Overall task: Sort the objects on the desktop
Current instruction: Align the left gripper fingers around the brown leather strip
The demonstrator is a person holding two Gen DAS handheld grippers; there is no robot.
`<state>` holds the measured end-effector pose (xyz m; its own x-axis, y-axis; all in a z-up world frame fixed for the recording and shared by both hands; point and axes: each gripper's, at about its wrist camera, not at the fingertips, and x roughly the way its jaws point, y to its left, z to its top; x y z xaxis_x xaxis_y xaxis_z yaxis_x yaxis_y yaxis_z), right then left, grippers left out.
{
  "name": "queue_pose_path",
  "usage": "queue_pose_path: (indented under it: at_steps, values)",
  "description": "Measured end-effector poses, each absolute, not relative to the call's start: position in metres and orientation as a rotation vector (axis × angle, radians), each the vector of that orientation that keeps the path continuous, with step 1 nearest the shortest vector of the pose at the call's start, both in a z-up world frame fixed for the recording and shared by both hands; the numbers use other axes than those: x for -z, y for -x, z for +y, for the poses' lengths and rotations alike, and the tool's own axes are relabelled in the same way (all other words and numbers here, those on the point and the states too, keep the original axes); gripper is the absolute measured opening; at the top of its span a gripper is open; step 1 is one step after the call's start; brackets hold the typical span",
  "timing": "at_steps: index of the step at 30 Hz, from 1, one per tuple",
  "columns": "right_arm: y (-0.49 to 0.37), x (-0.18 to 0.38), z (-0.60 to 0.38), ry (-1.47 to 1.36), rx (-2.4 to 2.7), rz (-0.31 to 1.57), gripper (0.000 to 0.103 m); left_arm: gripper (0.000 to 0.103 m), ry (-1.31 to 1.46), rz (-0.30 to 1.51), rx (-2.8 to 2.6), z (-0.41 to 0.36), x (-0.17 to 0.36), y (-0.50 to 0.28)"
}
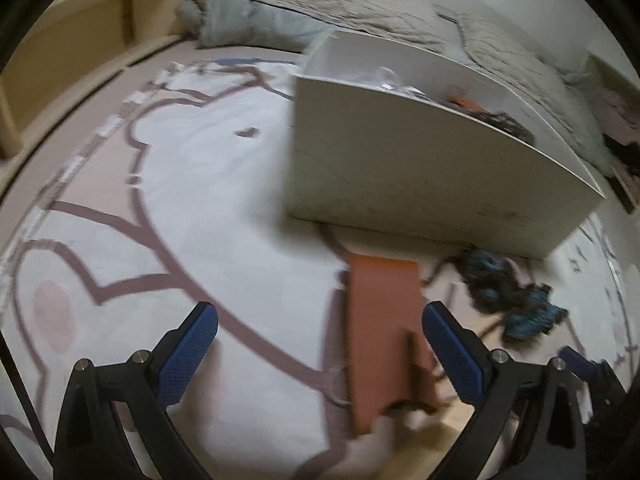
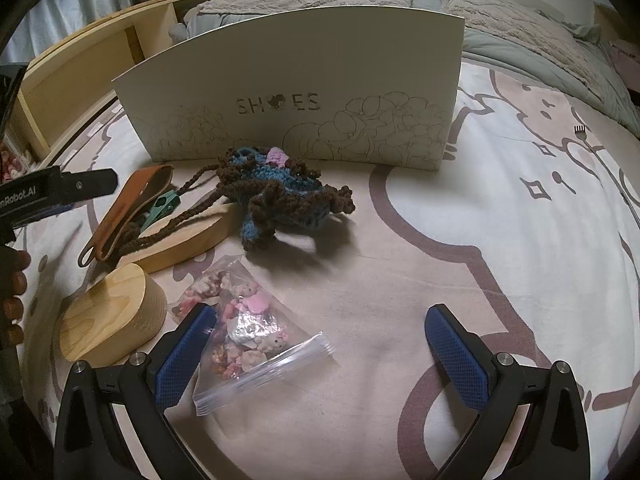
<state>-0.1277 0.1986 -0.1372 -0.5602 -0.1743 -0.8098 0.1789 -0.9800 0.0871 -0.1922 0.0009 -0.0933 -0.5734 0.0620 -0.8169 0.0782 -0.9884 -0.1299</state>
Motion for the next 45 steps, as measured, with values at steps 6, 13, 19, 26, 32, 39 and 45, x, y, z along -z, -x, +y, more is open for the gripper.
queue_pose_path:
  at_steps: [6,13,19,26,32,39,45]
  values:
    - [0.128,0.137,0.198,-1.354,2.611,0.007,0.103,0.103,-1.514,0.159,2.782,0.021,0.103,0.197]
    - [0.128,0.138,0.2,-1.36,2.604,0.013,0.103,0.103,-1.525,0.054,2.653,0.01,0.119,0.202]
    - [0.127,0.138,0.201,-1.376,2.609,0.046,0.103,0.103,-1.502,0.037,2.598,-0.005,0.12,0.2]
    - [0.124,0.134,0.211,-1.411,2.645,0.067,0.103,0.103,-1.474,0.027,2.565,-0.016,0.118,0.2]
    - [0.128,0.131,0.228,-1.457,2.713,0.059,0.103,0.103,-1.455,0.082,2.531,-0.031,0.117,0.199]
    - [0.134,0.128,0.255,-1.517,2.789,0.032,0.103,0.103,-1.439,0.12,2.485,-0.046,0.121,0.199]
    - [0.135,0.127,0.276,-1.56,2.831,-0.002,0.103,0.103,-1.481,0.104,2.479,-0.043,0.127,0.2]
